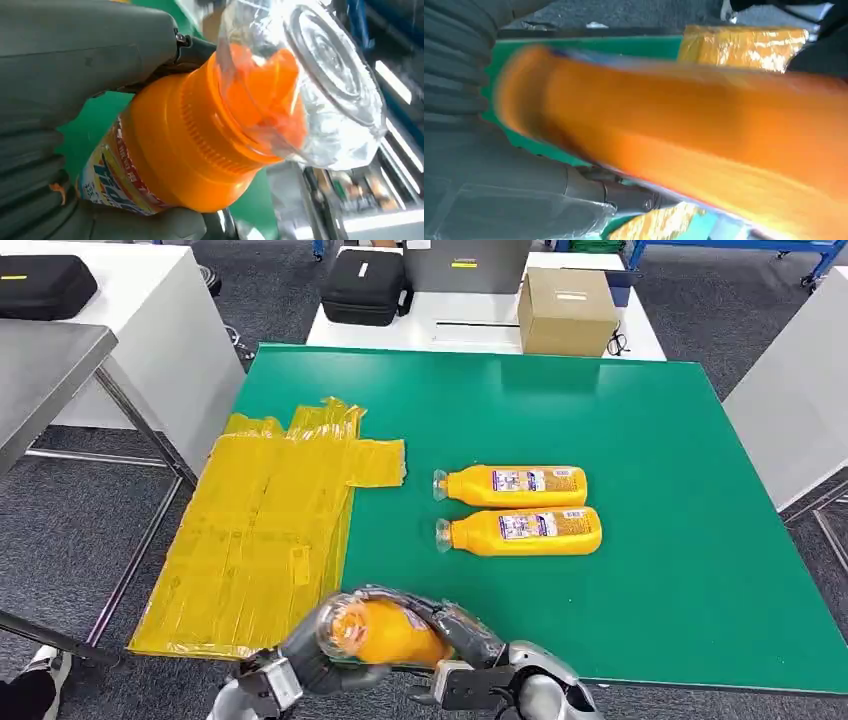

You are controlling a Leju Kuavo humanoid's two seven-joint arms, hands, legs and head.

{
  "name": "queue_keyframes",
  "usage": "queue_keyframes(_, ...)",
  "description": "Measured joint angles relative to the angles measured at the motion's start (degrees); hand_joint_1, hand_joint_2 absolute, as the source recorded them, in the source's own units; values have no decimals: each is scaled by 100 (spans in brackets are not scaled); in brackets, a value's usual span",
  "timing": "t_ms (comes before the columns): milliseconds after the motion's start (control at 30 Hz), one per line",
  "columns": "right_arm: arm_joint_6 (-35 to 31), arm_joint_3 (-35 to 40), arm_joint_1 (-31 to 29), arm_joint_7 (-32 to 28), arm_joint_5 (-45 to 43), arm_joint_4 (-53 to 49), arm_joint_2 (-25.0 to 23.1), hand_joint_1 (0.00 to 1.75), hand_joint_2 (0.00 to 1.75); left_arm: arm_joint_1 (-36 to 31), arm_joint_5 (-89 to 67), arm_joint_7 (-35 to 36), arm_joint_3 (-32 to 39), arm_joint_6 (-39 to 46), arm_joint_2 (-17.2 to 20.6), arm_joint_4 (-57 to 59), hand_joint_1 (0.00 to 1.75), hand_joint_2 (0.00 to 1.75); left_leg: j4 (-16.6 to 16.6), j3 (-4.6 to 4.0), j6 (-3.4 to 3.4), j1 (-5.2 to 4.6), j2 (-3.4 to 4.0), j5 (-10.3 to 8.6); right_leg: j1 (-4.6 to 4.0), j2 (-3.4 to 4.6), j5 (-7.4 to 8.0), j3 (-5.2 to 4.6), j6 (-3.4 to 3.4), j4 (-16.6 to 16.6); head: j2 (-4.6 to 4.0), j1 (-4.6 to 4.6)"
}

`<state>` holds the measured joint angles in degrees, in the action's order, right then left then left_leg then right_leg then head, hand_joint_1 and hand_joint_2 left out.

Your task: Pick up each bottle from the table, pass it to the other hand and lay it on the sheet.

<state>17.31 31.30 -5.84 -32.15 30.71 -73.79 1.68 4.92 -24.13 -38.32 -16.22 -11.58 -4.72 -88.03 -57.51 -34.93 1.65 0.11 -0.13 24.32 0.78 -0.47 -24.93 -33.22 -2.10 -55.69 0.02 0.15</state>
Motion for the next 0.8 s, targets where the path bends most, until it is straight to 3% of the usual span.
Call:
queue_keyframes(200, -63, -31, 69, 37, -33, -177, 26, 0, 175, 143, -85, 9, 127, 156, 22, -354, 175, 175, 0, -2, 0, 0, -1, 0, 0, 0, -1, -1, 0, 0, 0, 2)
queue_keyframes(500, -804, -703, 535, 356, 625, -872, -17, 0, 175, 475, -1319, 767, 977, 1684, 7, -1450, 175, 175, 1, -6, -1, 1, 0, 1, -1, 0, -1, -7, 0, 0, 0, 0)
queue_keyframes(633, -852, -925, 583, 341, 678, -1025, -109, 0, 175, 306, -2584, 1644, 1252, 2530, 26, -1636, 175, 175, 1, -6, -1, 1, -2, 0, -1, -1, -1, -7, 1, 0, 0, 0)
queue_keyframes(800, -850, -1012, 557, 293, 634, -1036, -251, 0, 175, -349, -3596, 2510, 1445, 2833, 293, -1320, 175, 175, 1, -3, 2, 1, -3, -9, -4, -2, 2, -2, 2, -1, 0, 2)
